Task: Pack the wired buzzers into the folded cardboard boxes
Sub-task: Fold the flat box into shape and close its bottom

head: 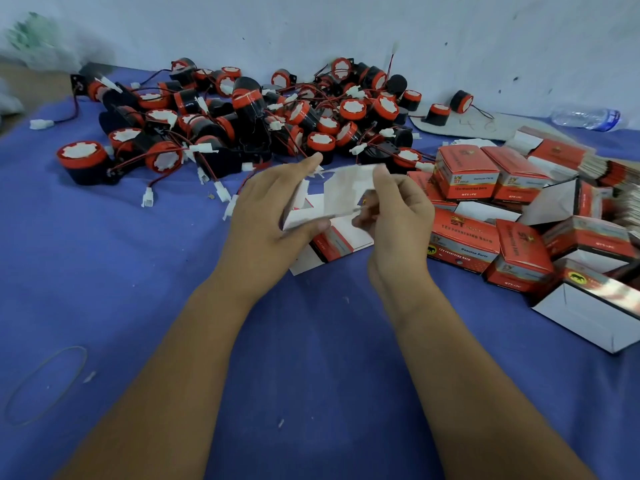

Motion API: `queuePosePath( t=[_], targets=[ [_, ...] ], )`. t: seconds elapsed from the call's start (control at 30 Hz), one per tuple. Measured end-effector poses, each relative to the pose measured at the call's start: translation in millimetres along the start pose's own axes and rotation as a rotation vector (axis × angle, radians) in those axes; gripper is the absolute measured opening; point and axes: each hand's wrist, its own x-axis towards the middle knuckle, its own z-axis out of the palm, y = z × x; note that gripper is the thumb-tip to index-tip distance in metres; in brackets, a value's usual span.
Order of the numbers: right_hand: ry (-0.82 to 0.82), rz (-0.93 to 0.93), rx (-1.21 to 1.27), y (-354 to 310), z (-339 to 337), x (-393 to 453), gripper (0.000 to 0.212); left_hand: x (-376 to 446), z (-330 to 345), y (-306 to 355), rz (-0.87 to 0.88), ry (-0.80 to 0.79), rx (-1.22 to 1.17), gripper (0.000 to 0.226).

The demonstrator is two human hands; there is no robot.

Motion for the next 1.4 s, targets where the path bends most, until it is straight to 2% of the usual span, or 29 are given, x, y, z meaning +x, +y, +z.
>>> queuePosePath(
  t=[0.07, 0.13, 0.2, 0.37, 0.57, 0.63, 0.7, 0.83, 1.0, 1.2, 1.3, 1.4],
  targets=[
    [-0.123, -0.056, -0.069, 1.3, 0.6, -0.1, 0.017, 2.3, -2.3, 4.0, -0.082, 0.040, -0.218, 0.053],
    [-0.271, -0.079, -0.172, 2.8, 2.1, -2.2, 0.046, 4.0, -6.3, 7.3, -0.169, 0.043, -0.449, 0.050],
    [-0.367, -0.084, -0.182, 6.0, 4.3, -5.4, 0.060, 2.5, -8.9, 9.9, -0.193, 0.020, -0.561, 0.047],
    [-0.324, 0.023, -0.105, 9.8, 7.4, -11.2, 0.045, 1.1, -8.7, 11.5, -0.296, 0.064, -0.726, 0.026],
    [-0.363, 0.187, 0.025, 16.6, 12.6, -16.3, 0.011, 6.5, -3.8, 7.3, -0.383, 0.176, -0.814, 0.035],
    [-0.335, 0.212, 0.012, 18.7, 12.7, -14.4, 0.010, 6.7, -1.6, 7.7, -0.402, 0.161, -0.955, 0.031],
    [-0.319, 0.208, -0.010, 18.8, 12.0, -12.6, 0.014, 7.3, -0.1, 9.3, -0.447, 0.146, -1.063, 0.037],
    [-0.322, 0.183, -0.044, 19.5, 9.9, -12.0, 0.018, 8.3, 2.5, 9.4, -0.500, 0.146, -0.982, 0.028],
    [-0.337, 0.157, 0.005, 16.6, 11.2, -14.9, 0.030, 6.1, 5.9, 10.1, -0.447, 0.064, -0.866, 0.049],
    [-0.471, 0.179, 0.256, 16.1, 13.2, -13.3, 0.043, 7.0, 5.9, 13.2, -0.530, 0.124, -0.835, 0.049],
    [-0.485, 0.232, 0.341, 16.1, 11.0, -10.6, 0.036, 6.3, 4.9, 11.8, -0.525, 0.132, -0.820, 0.048],
    [-0.477, 0.225, 0.253, 17.8, 10.9, -9.5, 0.030, 6.5, 4.4, 13.8, -0.473, 0.128, -0.823, 0.051]
  ],
)
